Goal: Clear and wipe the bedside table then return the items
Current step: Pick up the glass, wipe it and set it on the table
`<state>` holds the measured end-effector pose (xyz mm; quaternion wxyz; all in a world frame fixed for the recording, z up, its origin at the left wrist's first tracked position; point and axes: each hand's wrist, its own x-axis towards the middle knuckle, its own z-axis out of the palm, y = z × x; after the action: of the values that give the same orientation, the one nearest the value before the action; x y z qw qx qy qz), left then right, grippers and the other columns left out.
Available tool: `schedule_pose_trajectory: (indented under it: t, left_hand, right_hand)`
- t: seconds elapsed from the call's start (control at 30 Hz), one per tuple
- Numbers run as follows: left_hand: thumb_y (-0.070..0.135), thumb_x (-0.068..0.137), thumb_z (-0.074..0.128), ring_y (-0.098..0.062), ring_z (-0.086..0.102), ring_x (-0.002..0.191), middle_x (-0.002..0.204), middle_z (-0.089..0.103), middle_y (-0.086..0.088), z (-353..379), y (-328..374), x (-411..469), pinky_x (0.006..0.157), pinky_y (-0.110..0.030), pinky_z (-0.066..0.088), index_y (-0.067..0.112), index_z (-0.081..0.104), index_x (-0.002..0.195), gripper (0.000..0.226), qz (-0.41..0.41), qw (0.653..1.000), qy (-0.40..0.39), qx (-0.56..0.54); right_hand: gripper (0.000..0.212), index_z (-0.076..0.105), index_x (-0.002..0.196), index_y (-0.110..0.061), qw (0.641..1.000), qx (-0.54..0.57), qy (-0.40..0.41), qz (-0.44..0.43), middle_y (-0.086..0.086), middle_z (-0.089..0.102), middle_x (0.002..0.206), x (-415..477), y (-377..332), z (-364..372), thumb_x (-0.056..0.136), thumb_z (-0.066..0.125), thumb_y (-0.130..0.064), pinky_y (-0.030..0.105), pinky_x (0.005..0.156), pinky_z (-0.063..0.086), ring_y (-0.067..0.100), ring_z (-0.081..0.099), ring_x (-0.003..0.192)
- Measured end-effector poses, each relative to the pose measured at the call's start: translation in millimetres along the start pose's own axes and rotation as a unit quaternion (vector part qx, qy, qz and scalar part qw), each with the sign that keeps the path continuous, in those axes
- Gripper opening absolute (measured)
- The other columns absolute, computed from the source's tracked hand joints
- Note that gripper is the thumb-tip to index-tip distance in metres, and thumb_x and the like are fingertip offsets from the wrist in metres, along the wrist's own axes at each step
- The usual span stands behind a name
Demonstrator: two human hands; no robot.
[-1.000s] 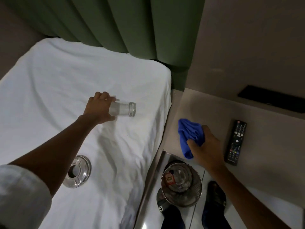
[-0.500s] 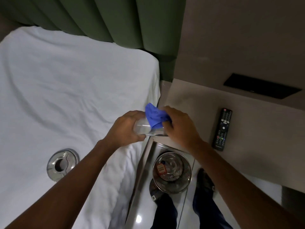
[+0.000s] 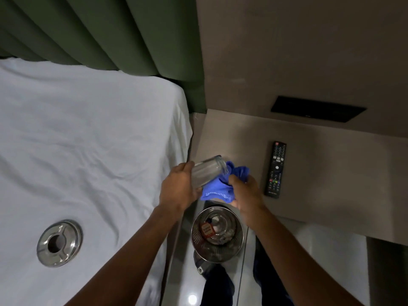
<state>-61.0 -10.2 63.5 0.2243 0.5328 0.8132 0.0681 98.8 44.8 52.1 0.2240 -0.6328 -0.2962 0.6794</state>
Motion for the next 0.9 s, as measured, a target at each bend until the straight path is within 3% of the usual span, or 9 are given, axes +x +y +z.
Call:
schedule_pose_trajectory:
  t: [0.1,0.2,0.27,0.37,0.4,0.53,0.67,0.8,0.9]
  left_hand:
    - [0.039,0.069,0.08,-0.027,0.059,0.111,0.123,0.062,-0.006,10,15,2,0.088,-0.042,0.055,0.019,0.049,0.131,0.072,0.013,1.0,-0.017,0.015]
    - [0.037,0.069,0.081,-0.024,0.059,0.113,0.127,0.061,-0.003,17,27,3,0.093,-0.04,0.054,0.02,0.047,0.135,0.076,0.032,0.999,-0.015,-0.004]
    - [0.035,0.069,0.082,-0.021,0.057,0.117,0.133,0.059,-0.001,21,34,2,0.098,-0.039,0.052,0.02,0.046,0.139,0.08,0.063,0.997,-0.033,-0.024]
    - [0.036,0.068,0.081,-0.016,0.057,0.117,0.133,0.059,0.003,34,43,1,0.096,-0.027,0.047,0.023,0.046,0.138,0.079,0.08,0.995,-0.043,-0.047]
    - [0.037,0.067,0.081,-0.016,0.058,0.115,0.129,0.06,0.004,38,46,0,0.094,-0.025,0.044,0.024,0.048,0.136,0.078,0.069,0.996,-0.035,-0.051]
    - [0.062,0.057,0.067,-0.019,0.049,0.111,0.109,0.065,0.006,55,58,13,0.092,-0.034,0.038,0.026,0.055,0.121,0.075,0.038,0.999,-0.009,0.028]
    - [0.078,0.049,0.061,-0.016,0.046,0.106,0.104,0.064,0.014,73,58,35,0.084,-0.029,0.031,0.031,0.054,0.116,0.083,-0.031,0.992,-0.105,-0.064]
    - [0.052,0.052,0.089,-0.021,0.059,0.105,0.106,0.067,0.007,94,63,72,0.092,-0.036,0.049,0.024,0.059,0.116,0.076,-0.146,0.959,-0.095,-0.224]
    - [0.021,0.067,0.085,-0.029,0.063,0.102,0.106,0.065,-0.006,104,64,119,0.089,-0.04,0.053,0.015,0.053,0.121,0.063,-0.172,0.95,-0.026,-0.259]
  right_hand:
    - [0.012,0.053,0.087,-0.014,0.977,-0.108,0.087,-0.159,0.0,0.059,0.07,-9,-2,-11,0.078,0.06,-0.011,0.013,0.045,0.043,0.001,0.054,0.051]
    - [0.019,0.05,0.089,-0.021,0.936,-0.215,0.099,-0.26,-0.005,0.055,0.07,-8,-12,-33,0.081,0.054,-0.004,0.006,0.043,0.038,0.001,0.054,0.053]
    - [0.02,0.053,0.095,-0.017,0.934,-0.232,0.078,-0.258,-0.003,0.056,0.072,2,-21,-49,0.084,0.051,-0.001,0.011,0.048,0.04,0.006,0.051,0.053]
    - [0.017,0.055,0.101,-0.009,0.94,-0.24,0.046,-0.237,0.008,0.059,0.075,17,-31,-66,0.087,0.051,-0.002,0.036,0.059,0.047,0.018,0.053,0.059]
    - [0.018,0.055,0.101,-0.011,0.936,-0.25,0.047,-0.244,0.005,0.059,0.074,18,-33,-67,0.086,0.051,-0.003,0.038,0.059,0.047,0.019,0.054,0.06]
    - [0.021,0.055,0.1,-0.021,0.915,-0.285,0.074,-0.275,-0.016,0.054,0.068,23,-38,-74,0.082,0.055,-0.01,0.026,0.052,0.044,0.003,0.054,0.055]
    - [0.015,0.055,0.088,-0.019,0.939,-0.205,0.072,-0.268,-0.009,0.056,0.062,36,-49,-93,0.081,0.057,-0.006,0.011,0.042,0.039,0.001,0.051,0.044]
    - [0.01,0.057,0.089,-0.014,0.961,-0.146,0.1,-0.214,0.006,0.062,0.071,63,-48,-126,0.081,0.057,-0.008,0.026,0.048,0.043,0.013,0.053,0.054]
    - [0.014,0.06,0.096,-0.018,0.968,-0.146,0.076,-0.191,0.005,0.068,0.08,81,-33,-148,0.084,0.059,-0.012,0.029,0.05,0.049,0.023,0.063,0.065]
